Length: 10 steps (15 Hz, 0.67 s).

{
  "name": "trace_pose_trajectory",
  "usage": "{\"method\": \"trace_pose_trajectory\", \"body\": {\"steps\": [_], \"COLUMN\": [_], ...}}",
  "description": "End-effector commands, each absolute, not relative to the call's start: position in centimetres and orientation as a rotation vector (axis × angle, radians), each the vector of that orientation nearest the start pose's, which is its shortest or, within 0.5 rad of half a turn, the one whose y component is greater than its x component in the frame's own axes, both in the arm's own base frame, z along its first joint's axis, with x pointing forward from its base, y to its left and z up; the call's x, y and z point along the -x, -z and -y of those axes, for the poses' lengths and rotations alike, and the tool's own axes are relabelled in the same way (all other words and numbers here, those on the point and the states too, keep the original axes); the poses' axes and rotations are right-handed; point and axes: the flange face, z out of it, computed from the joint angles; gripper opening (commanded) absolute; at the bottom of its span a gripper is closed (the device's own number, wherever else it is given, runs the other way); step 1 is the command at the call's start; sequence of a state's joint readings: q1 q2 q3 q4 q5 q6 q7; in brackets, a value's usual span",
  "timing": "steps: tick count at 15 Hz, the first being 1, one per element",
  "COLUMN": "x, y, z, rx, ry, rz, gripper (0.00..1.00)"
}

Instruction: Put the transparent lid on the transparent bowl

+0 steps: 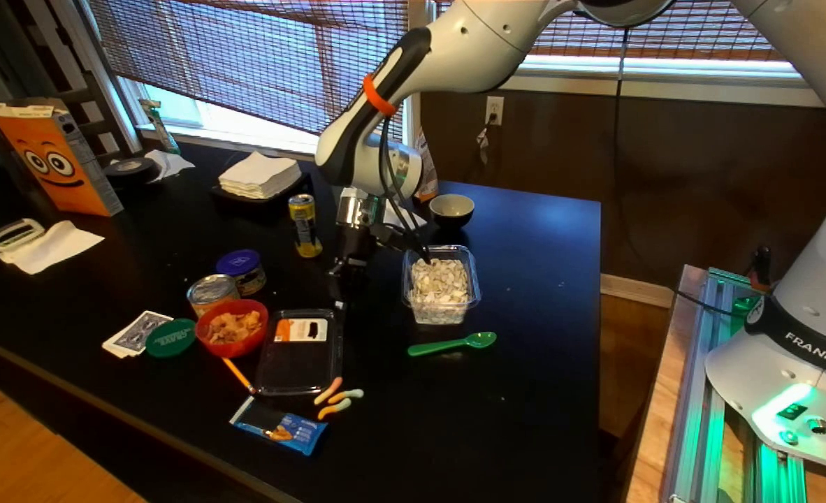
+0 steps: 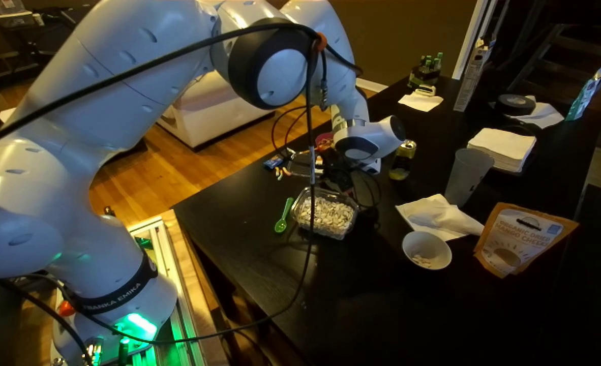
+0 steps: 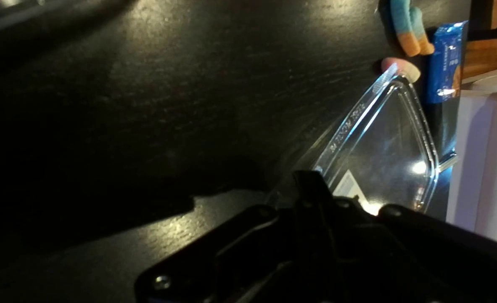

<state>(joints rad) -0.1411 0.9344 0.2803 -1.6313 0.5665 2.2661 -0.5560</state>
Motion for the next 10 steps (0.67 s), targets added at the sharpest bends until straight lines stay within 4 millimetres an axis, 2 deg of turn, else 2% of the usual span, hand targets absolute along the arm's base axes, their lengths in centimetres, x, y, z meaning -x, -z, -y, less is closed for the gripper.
{"method": "trace_pose_trajectory", "body": {"steps": [1,7,10], "x": [-64.4,-64.4,-64.2], "y": [-7.0,-9.1,-10.4], "z": [-9.3,-8.9,-8.1], "rx": [2.432,2.355,2.328], "ry": [-0.174,-0.122,-0.085], "rz": [0.216,0.187,0.158], "gripper": [0.0,0.0,0.0]}}
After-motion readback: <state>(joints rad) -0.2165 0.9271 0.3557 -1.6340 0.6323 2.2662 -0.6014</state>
